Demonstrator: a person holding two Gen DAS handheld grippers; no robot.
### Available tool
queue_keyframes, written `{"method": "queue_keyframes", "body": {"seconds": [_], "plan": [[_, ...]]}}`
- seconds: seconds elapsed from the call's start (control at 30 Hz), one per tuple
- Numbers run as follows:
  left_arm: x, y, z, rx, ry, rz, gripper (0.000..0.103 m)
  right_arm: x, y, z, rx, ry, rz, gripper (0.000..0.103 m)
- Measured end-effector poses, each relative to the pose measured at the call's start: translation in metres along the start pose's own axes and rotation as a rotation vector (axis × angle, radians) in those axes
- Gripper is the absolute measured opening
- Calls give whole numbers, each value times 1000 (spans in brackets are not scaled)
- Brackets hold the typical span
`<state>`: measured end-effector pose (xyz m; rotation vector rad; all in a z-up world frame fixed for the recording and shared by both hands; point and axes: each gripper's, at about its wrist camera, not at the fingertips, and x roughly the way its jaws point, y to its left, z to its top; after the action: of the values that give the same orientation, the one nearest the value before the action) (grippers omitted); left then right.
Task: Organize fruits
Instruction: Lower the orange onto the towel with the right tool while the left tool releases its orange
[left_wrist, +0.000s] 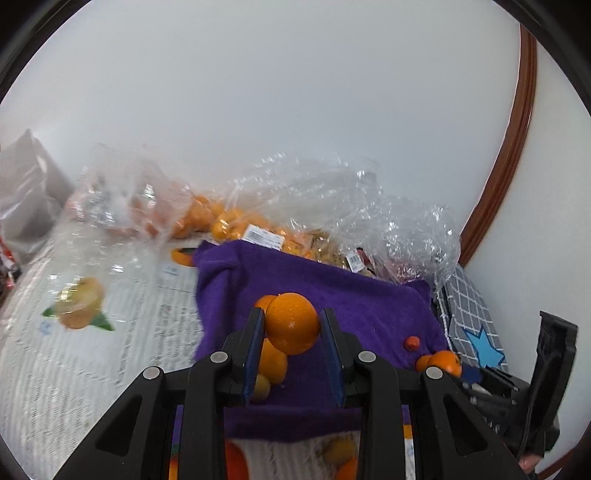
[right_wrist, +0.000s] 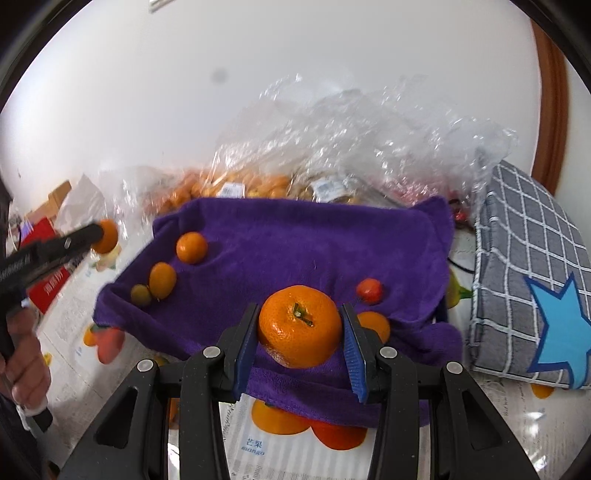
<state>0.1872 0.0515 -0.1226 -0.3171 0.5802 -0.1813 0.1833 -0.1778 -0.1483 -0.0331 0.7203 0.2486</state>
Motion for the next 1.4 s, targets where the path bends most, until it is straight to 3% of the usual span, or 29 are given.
{"method": "queue_keyframes", "body": {"seconds": [0.23,0.5,1.0,1.4], "plan": [[47,-10,-7,38,58,4,30,14,-3,-7,-15,39,-19,43],[65,-9,-14,54,86,-12,30,21,-3,-9,-32,53,-44,43],[64,5,-14,-18,79,-5,30,19,-2,-11,-31,33,-59,43],[51,5,-16,-13,50,18,31,5,-8,-12,22,-19,-79,48]]}}
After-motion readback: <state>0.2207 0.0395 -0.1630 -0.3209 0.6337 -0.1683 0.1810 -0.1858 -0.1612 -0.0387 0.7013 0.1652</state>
